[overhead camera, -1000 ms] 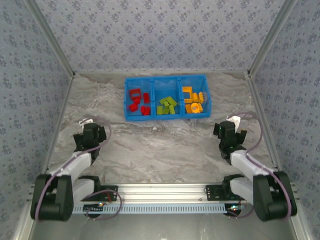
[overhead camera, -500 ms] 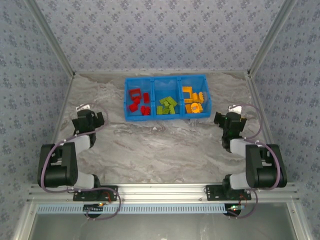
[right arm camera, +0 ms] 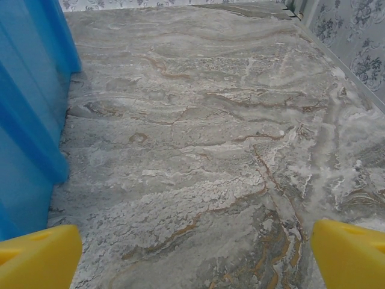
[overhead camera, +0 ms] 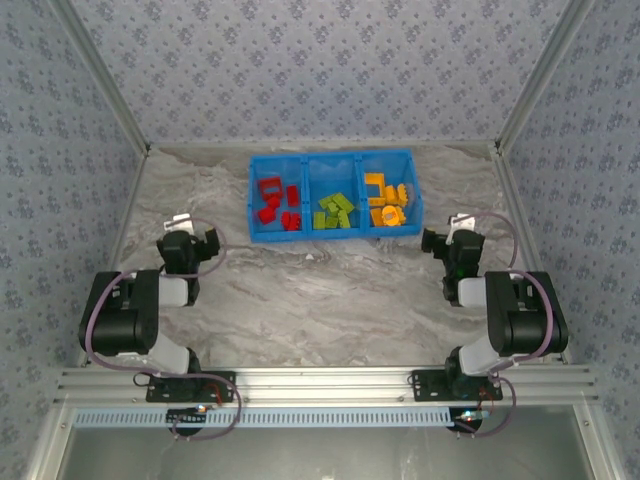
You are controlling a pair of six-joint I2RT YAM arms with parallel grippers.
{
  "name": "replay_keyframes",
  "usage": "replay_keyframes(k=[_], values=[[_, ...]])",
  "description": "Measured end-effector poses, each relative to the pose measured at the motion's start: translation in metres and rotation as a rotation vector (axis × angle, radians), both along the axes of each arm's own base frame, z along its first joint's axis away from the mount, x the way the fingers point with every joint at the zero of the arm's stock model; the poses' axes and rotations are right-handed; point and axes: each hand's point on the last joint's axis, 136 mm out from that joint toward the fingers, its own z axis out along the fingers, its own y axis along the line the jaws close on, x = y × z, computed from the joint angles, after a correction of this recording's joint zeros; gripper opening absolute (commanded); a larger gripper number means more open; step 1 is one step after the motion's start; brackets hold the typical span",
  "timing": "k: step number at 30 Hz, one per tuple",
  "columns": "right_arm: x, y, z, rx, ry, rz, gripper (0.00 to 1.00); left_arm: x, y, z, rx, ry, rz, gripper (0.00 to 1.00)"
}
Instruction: Sort the legos into containers by color
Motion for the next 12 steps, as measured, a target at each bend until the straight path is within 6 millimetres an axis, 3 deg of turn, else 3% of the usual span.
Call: replay_keyframes(k=[12], values=[[0.0006, 0.0012, 0.0008, -0.007, -0.001, 0.001, 1.0, 0.0018, -0.0033, 0.0024, 0.008, -0.007, -0.01, 0.98]])
